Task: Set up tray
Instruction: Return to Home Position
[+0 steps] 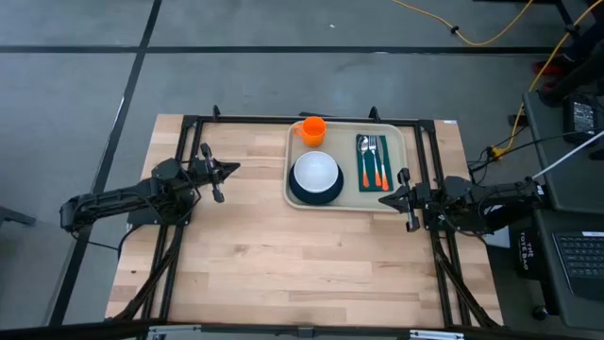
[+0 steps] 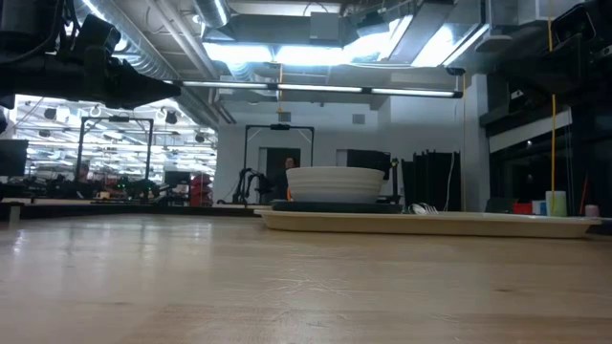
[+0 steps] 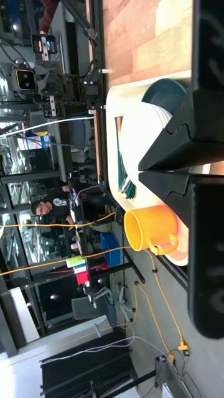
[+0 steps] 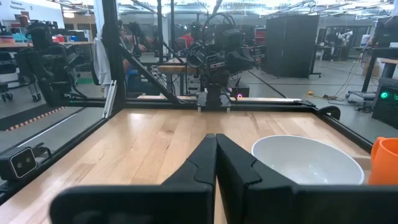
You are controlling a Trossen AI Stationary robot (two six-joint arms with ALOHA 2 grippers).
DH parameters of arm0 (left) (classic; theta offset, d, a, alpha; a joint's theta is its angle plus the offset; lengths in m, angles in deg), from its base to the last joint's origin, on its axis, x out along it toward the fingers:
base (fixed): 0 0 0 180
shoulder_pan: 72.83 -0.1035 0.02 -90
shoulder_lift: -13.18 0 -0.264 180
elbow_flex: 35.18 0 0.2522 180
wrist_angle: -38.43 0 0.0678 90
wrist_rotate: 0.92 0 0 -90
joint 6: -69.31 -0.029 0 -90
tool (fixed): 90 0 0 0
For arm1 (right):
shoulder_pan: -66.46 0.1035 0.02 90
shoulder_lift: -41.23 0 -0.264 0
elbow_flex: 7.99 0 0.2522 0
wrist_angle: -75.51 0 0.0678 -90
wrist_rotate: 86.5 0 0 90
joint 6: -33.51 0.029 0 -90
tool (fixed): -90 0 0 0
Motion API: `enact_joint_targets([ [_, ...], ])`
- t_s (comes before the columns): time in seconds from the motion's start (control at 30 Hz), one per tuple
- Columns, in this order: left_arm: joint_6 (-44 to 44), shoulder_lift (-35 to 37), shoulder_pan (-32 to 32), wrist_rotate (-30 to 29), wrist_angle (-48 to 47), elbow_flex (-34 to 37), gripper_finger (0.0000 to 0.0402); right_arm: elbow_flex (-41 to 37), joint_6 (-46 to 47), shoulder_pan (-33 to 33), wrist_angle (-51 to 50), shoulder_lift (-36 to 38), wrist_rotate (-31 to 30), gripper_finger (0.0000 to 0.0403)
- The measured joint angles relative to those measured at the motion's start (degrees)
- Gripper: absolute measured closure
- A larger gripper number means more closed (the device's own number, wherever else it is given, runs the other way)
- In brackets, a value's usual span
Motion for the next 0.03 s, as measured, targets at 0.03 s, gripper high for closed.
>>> enact_joint_targets([
  [0.03,0.01,0.0,0.0,-0.01,0.0,0.0,0.0394,0.0,-0.04,0.0,0.01,0.0,0.0,0.0391],
])
